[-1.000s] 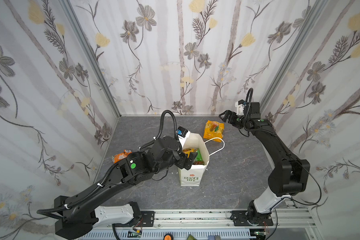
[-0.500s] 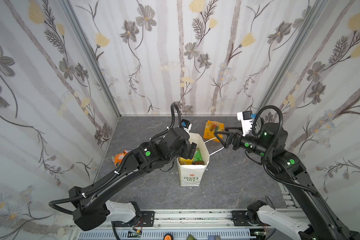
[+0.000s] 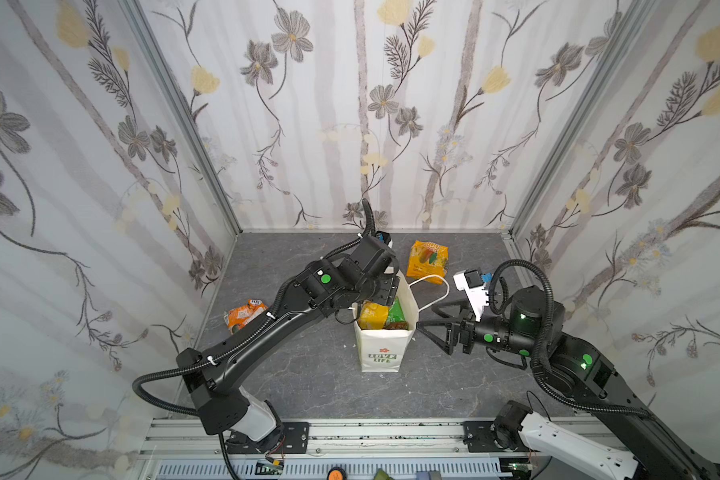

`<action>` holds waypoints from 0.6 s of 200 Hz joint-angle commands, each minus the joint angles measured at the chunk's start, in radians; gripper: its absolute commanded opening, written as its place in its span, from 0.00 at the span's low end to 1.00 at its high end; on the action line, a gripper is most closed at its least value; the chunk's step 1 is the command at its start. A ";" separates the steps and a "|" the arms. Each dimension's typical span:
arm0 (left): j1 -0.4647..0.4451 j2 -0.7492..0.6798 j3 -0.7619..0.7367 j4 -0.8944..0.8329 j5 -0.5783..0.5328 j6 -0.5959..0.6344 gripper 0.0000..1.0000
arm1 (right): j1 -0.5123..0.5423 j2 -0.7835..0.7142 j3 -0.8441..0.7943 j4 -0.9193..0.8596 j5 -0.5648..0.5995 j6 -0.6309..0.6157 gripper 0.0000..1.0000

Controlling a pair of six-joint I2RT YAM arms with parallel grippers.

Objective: Take the snacks out of the paper bag
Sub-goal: 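Lower the left gripper into the bag while right gripper moves beside the bag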

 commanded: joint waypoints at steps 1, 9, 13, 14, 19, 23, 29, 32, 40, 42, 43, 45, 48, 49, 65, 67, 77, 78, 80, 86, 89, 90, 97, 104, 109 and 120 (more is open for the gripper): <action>0.007 0.049 0.024 -0.055 -0.014 -0.019 0.70 | 0.005 0.002 0.003 -0.002 0.038 0.014 0.99; 0.009 0.065 0.024 -0.062 -0.016 -0.023 0.70 | 0.004 -0.001 0.003 -0.002 0.047 0.013 0.99; 0.011 0.072 0.023 -0.065 -0.016 -0.026 0.70 | 0.005 -0.002 0.004 -0.002 0.051 0.013 0.99; 0.012 0.074 0.023 -0.066 -0.016 -0.026 0.70 | 0.004 -0.002 0.003 -0.002 0.051 0.014 0.99; 0.014 0.084 0.021 -0.069 -0.018 -0.030 0.69 | 0.005 -0.003 0.002 -0.001 0.055 0.014 0.99; 0.016 0.089 0.019 -0.071 -0.018 -0.034 0.69 | 0.004 -0.004 0.001 0.001 0.056 0.014 0.99; 0.018 0.101 0.015 -0.073 -0.018 -0.037 0.69 | 0.004 -0.006 -0.002 0.004 0.060 0.014 0.99; 0.019 0.105 0.012 -0.073 -0.016 -0.040 0.69 | 0.005 -0.006 -0.003 0.004 0.061 0.013 0.99; 0.019 0.118 0.006 -0.073 -0.012 -0.046 0.69 | 0.004 -0.006 -0.007 0.005 0.064 0.014 0.99; 0.020 0.121 0.005 -0.073 -0.010 -0.047 0.69 | 0.005 -0.006 -0.008 0.006 0.064 0.013 0.99; 0.020 0.123 0.005 -0.074 -0.008 -0.047 0.69 | 0.004 -0.006 -0.008 0.006 0.064 0.013 0.99; 0.020 0.126 0.005 -0.075 -0.005 -0.049 0.69 | 0.004 -0.006 -0.009 0.007 0.064 0.014 0.99; 0.020 0.132 0.004 -0.076 -0.001 -0.051 0.68 | 0.004 -0.005 -0.010 0.007 0.065 0.014 0.99; 0.019 0.133 0.004 -0.076 0.001 -0.052 0.68 | 0.005 -0.005 -0.010 0.007 0.065 0.014 0.99; 0.020 0.161 0.002 -0.083 0.026 -0.070 0.68 | 0.004 -0.001 -0.011 0.005 0.067 0.014 0.99; 0.020 0.164 0.001 -0.084 0.029 -0.074 0.68 | 0.004 -0.001 -0.012 0.005 0.067 0.013 0.99; 0.021 0.177 -0.006 -0.085 0.037 -0.091 0.68 | 0.005 0.000 -0.014 0.007 0.068 0.014 0.99; 0.020 0.179 -0.008 -0.085 0.038 -0.093 0.68 | 0.004 0.000 -0.014 0.007 0.069 0.014 0.99; 0.020 0.180 -0.011 -0.084 0.039 -0.096 0.68 | 0.004 0.000 -0.014 0.007 0.069 0.014 0.99; 0.021 0.182 -0.023 -0.078 0.041 -0.105 0.67 | 0.004 0.001 -0.015 0.008 0.070 0.014 0.99; 0.021 0.184 -0.030 -0.076 0.042 -0.109 0.67 | 0.004 0.002 -0.016 0.009 0.070 0.014 0.99; 0.021 0.184 -0.032 -0.075 0.042 -0.111 0.67 | 0.005 0.002 -0.016 0.010 0.070 0.014 0.99; 0.020 0.185 -0.047 -0.064 0.047 -0.119 0.67 | 0.004 0.003 -0.016 0.012 0.070 0.014 0.99; 0.019 0.187 -0.063 -0.055 0.052 -0.129 0.67 | 0.004 0.003 -0.019 0.013 0.070 0.017 0.99; 0.020 0.189 -0.071 -0.050 0.057 -0.132 0.67 | 0.004 0.005 -0.019 0.014 0.070 0.017 0.99; 0.020 0.200 -0.082 -0.047 0.062 -0.140 0.67 | 0.004 0.006 -0.021 0.019 0.070 0.018 0.99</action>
